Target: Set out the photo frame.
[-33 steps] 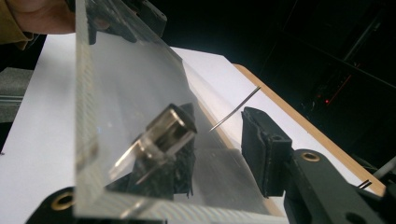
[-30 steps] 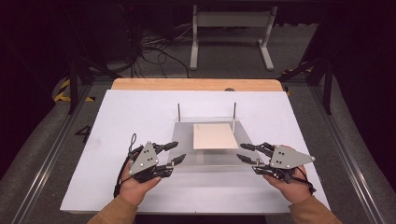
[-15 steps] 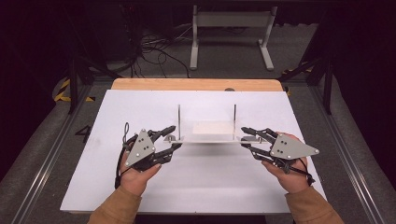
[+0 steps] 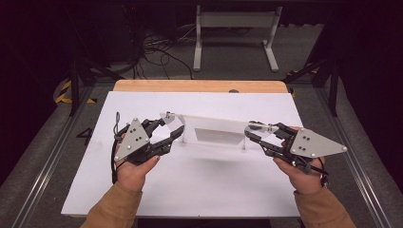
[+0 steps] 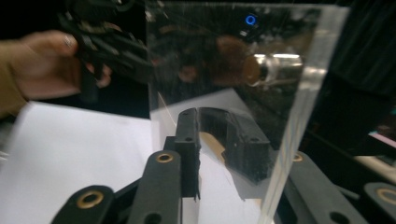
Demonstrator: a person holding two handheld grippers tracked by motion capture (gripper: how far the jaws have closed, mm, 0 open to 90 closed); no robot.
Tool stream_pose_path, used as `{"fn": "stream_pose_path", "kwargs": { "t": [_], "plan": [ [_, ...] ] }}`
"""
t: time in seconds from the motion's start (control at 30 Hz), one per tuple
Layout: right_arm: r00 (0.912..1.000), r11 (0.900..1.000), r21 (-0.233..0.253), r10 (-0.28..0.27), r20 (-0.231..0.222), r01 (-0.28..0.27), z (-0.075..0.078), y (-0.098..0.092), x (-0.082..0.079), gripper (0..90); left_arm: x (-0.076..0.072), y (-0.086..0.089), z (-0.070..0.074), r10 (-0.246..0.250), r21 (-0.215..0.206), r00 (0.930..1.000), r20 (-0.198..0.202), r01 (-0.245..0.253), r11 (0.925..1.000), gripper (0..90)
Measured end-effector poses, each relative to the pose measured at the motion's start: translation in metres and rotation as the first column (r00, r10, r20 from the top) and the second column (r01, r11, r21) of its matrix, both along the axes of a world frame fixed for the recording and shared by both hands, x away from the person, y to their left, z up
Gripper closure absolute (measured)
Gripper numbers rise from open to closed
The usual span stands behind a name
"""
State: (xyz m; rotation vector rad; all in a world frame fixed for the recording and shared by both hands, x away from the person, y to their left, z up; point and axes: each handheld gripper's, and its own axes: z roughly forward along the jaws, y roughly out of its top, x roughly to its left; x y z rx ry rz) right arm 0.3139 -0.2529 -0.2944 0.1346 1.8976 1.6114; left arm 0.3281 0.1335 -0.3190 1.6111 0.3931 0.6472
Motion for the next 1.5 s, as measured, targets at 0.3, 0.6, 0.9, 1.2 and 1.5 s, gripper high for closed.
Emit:
{"fn": "stream_pose_path", "kwargs": {
  "t": [0.3, 0.6, 0.9, 1.2, 1.5],
  "plan": [
    [0.9944, 0.997, 0.039, 0.066, -0.082, -0.063, 0.016, 0.002, -0.012, 73.5, -0.022, 0.008, 0.014, -0.007, 0.011, 0.9994, -0.032, 0.008, 0.9999, 57.6],
    [0.9726, 0.989, 0.116, 0.116, -0.201, -0.094, 0.018, 0.003, 0.01, 69.4, -0.019, 0.012, 0.016, -0.003, 0.0, 0.9967, -0.081, 0.003, 1.0, 60.3],
    [0.978, 0.992, 0.119, 0.068, -0.197, -0.045, 0.017, 0.004, 0.023, 58.7, -0.007, 0.009, 0.015, 0.002, -0.036, 0.9959, -0.09, -0.006, 0.9993, 59.4],
    [0.9705, 0.992, 0.106, -0.039, -0.238, 0.066, 0.005, 0.008, 0.032, 39.5, 0.005, 0.005, 0.013, 0.006, -0.067, 0.9933, -0.115, -0.014, 0.9977, 54.5],
    [0.9627, 0.98, 0.137, -0.105, -0.249, 0.143, -0.002, 0.001, 0.035, 23.0, 0.021, 0.0, 0.004, 0.03, -0.047, 0.9856, -0.166, -0.038, 0.9982, 47.0]
  ]
}}
